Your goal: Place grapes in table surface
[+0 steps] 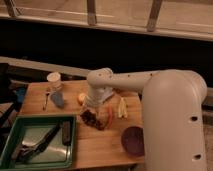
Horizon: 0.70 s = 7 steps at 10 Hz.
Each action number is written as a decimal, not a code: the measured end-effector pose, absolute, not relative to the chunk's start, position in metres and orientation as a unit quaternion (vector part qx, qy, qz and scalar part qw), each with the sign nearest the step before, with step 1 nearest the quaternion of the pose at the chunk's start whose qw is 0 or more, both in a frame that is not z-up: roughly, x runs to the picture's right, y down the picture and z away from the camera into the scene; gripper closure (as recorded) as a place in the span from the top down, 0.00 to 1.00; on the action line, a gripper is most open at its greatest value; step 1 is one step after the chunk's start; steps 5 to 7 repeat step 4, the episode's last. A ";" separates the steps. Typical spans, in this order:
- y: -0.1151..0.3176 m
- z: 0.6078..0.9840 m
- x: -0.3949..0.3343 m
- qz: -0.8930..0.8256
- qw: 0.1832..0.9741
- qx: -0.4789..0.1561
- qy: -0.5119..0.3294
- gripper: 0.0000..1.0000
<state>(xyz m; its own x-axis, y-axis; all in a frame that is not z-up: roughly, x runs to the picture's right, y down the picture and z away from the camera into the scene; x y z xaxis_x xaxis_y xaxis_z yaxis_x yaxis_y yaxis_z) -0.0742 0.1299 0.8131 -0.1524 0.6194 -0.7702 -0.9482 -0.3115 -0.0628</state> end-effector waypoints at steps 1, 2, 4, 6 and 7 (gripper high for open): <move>0.119 0.809 -0.070 0.732 0.544 -0.345 0.220 0.63; 0.103 0.800 -0.067 0.740 0.551 -0.325 0.209 0.63; 0.076 0.780 -0.065 0.754 0.556 -0.296 0.186 0.63; 0.076 0.780 -0.065 0.754 0.556 -0.296 0.186 0.63; 0.076 0.780 -0.065 0.754 0.556 -0.296 0.186 0.63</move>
